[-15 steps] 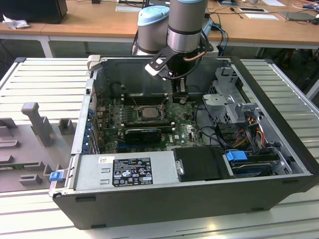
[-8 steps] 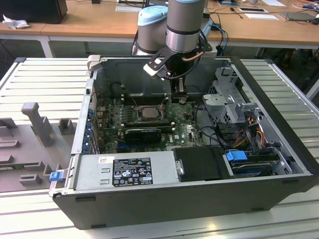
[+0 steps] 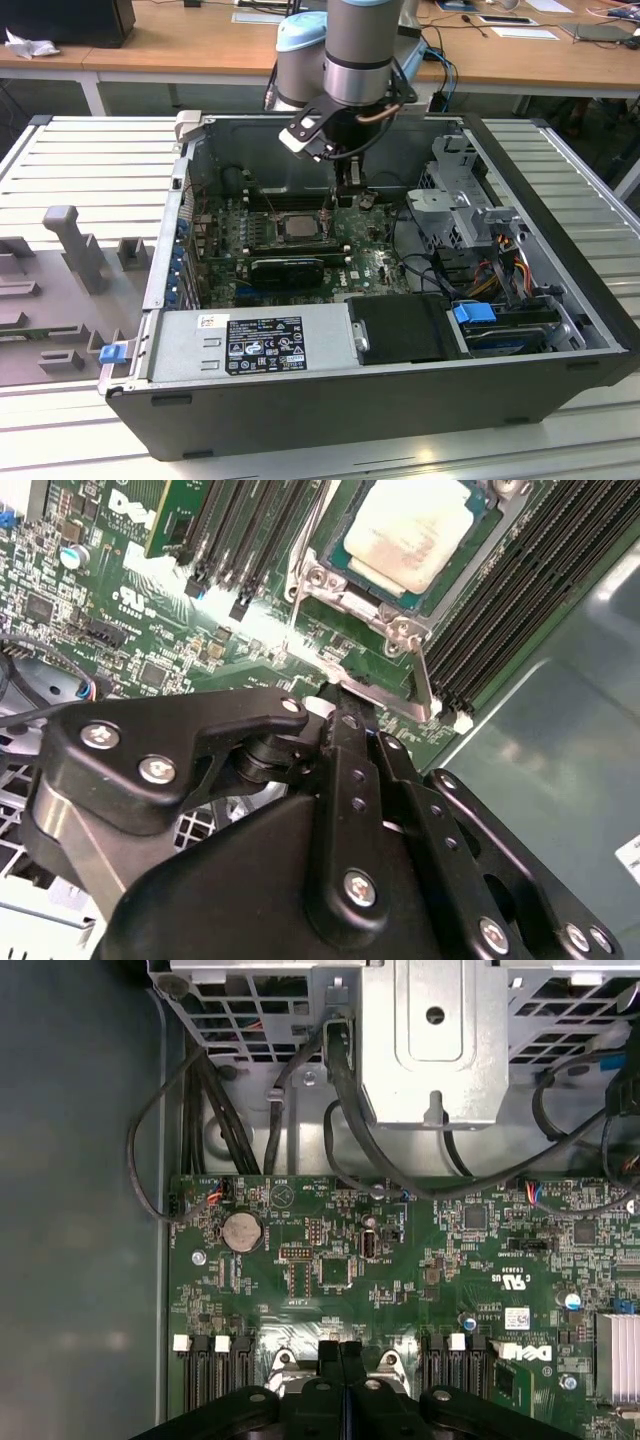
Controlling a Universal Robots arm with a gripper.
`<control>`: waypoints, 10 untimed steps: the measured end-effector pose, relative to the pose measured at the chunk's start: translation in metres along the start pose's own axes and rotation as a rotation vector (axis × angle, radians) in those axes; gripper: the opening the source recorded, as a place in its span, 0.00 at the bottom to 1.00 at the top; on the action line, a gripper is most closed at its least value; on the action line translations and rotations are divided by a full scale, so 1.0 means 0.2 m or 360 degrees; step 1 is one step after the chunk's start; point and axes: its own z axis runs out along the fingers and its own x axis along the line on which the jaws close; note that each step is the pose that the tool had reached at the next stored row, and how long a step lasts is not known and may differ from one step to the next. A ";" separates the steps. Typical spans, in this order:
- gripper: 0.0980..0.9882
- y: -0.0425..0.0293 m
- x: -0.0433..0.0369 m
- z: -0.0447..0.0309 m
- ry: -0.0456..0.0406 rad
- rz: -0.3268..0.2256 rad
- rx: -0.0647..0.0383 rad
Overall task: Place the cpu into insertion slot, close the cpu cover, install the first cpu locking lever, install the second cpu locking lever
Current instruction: 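Close the cpu cover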
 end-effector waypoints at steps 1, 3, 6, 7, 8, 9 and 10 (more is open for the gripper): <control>0.01 -0.008 0.000 0.000 0.0000 0.0000 0.0000; 0.01 -0.029 0.000 -0.001 0.0000 0.0000 0.0000; 0.01 -0.062 0.000 -0.001 0.0000 0.0000 0.0000; 0.01 -0.091 0.001 0.000 0.0000 -0.0001 0.0000; 0.01 -0.116 0.001 0.003 0.0000 0.0000 0.0000; 0.01 -0.131 0.001 0.012 0.0000 -0.0001 0.0000; 0.01 -0.140 0.001 0.024 0.0000 -0.0001 0.0000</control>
